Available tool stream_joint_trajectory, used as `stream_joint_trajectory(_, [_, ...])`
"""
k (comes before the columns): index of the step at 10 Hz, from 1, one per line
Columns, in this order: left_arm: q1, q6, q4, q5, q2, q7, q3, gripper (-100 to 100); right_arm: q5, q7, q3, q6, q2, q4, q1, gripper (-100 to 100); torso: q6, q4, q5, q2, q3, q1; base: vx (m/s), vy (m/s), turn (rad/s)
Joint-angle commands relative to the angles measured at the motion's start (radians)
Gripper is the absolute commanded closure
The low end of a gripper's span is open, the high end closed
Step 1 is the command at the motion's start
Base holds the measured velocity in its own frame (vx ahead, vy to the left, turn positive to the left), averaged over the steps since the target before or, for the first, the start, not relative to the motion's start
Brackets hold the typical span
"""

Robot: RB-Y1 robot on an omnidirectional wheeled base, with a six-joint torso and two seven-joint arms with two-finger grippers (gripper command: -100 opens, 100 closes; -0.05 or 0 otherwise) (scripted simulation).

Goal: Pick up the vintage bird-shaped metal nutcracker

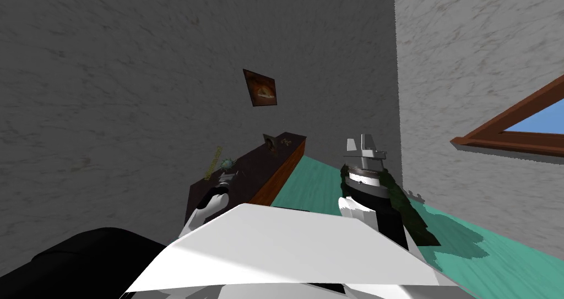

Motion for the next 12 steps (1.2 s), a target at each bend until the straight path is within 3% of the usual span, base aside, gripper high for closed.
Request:
stream_joint_trajectory(1, [-0.003, 0.036, 0.045, 0.006, 0.006, 0.05, 0.025, -100, 0.0, 0.0, 0.0, 0.0, 0.0, 0.0, 0.0, 0, 0.0, 0.0, 0.0, 0.0, 0.0, 0.0, 0.03, -0.01, -0.207])
stream_joint_trajectory(2, [-0.003, 0.036, 0.045, 0.006, 0.006, 0.076, 0.025, -100, 0.0, 0.0, 0.0, 0.0, 0.0, 0.0, 0.0, 0, 0.001, 0.0, 0.0, -0.001, 0.0, 0.0, 0.031, -0.007, -0.169])
stream_joint_trajectory(3, [-0.004, 0.066, 0.085, 0.01, 0.013, 0.105, 0.046, -100, 0.0, 0.0, 0.0, 0.0, 0.0, 0.0, 0.0, 0, 0.0, 0.0, 0.0, -0.001, -0.001, 0.0, 0.052, -0.012, -0.267])
stream_joint_trajectory(5, [-0.004, 0.066, 0.092, 0.01, 0.013, 0.148, 0.046, -100, 0.0, 0.0, 0.0, 0.0, 0.0, 0.0, 0.0, 0, 0.0, 0.0, 0.0, -0.002, -0.001, 0.0, 0.026, 0.001, -0.054])
stream_joint_trajectory(6, [-0.005, 0.094, 0.138, 0.013, 0.022, 0.184, 0.067, -100, 0.0, 0.0, 0.0, 0.0, 0.0, 0.0, 0.0, 0, 0.0, 0.0, 0.0, 0.0, 0.0, 0.0, 0.039, -0.008, -0.223])
stream_joint_trajectory(7, [-0.005, 0.094, 0.139, 0.013, 0.022, 0.21, 0.067, -100, 0.0, 0.0, 0.0, 0.0, 0.0, 0.0, 0.0, 0, 0.001, 0.0, 0.0, -0.001, -0.001, 0.0, 0.042, 0.002, -0.129])
stream_joint_trajectory(8, [-0.006, 0.122, 0.179, 0.015, 0.032, 0.239, 0.086, -100, 0.0, 0.0, 0.0, 0.0, 0.0, 0.0, 0.0, 0, 0.0, 0.0, 0.0, -0.001, -0.001, 0.0, 0.054, -0.004, -0.249])
stream_joint_trajectory(10, [-0.006, 0.122, 0.187, 0.015, 0.032, 0.282, 0.086, -100, 0.0, 0.0, 0.0, 0.0, 0.0, 0.0, 0.0, 0, 0.0, 0.0, 0.0, -0.002, -0.001, 0.0, 0.035, 0.006, -0.047])
stream_joint_trajectory(11, [-0.005, 0.149, 0.235, 0.015, 0.043, 0.319, 0.105, -100, 0.0, 0.0, 0.0, 0.0, 0.0, 0.0, 0.0, 0, 0.0, 0.0, 0.0, -0.001, -0.001, 0.0, 0.043, 0.002, -0.215])
stream_joint_trajectory(12, [-0.005, 0.149, 0.235, 0.015, 0.043, 0.345, 0.105, -100, 0.0, 0.0, 0.0, 0.0, 0.0, 0.0, 0.0, 0, 0.001, 0.0, 0.0, -0.002, -0.001, 0.0, 0.043, 0.009, -0.118])
